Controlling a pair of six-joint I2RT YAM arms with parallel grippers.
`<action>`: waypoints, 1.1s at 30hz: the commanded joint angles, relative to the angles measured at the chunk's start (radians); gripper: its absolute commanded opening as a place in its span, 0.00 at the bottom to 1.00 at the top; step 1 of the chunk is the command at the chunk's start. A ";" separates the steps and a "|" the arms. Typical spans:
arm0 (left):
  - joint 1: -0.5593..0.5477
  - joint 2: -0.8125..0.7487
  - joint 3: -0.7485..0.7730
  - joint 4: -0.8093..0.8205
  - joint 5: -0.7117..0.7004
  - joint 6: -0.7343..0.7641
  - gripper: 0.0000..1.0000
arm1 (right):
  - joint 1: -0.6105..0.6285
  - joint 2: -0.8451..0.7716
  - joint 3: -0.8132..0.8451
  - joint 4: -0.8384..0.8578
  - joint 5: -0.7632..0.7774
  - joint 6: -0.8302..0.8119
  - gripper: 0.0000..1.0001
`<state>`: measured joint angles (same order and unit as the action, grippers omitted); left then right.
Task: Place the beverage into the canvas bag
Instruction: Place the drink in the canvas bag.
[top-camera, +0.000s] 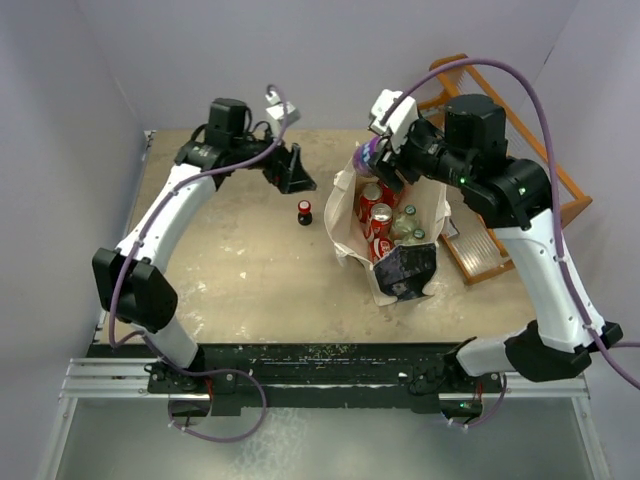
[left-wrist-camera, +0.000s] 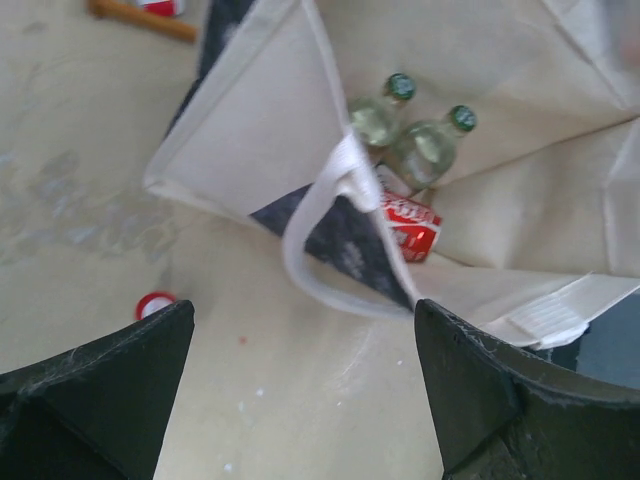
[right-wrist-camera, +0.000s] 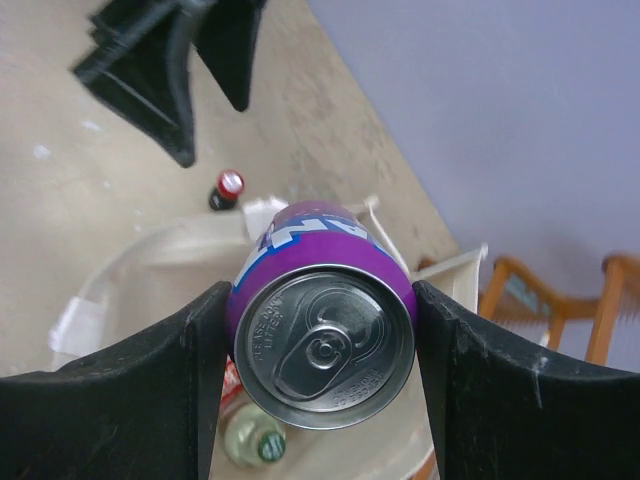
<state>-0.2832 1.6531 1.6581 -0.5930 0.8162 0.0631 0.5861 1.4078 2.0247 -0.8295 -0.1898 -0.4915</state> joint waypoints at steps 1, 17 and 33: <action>-0.096 0.044 0.060 0.094 0.057 -0.069 0.92 | -0.068 -0.033 -0.130 0.050 0.070 -0.010 0.21; -0.244 0.135 0.080 0.169 -0.030 -0.099 0.60 | -0.154 -0.233 -0.413 -0.281 0.022 -0.078 0.17; -0.282 0.189 0.138 0.154 -0.086 -0.057 0.41 | -0.154 -0.370 -0.639 -0.315 0.135 -0.081 0.13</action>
<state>-0.5541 1.8294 1.7470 -0.4648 0.7341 -0.0219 0.4316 1.0790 1.3945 -1.1259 -0.1104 -0.5861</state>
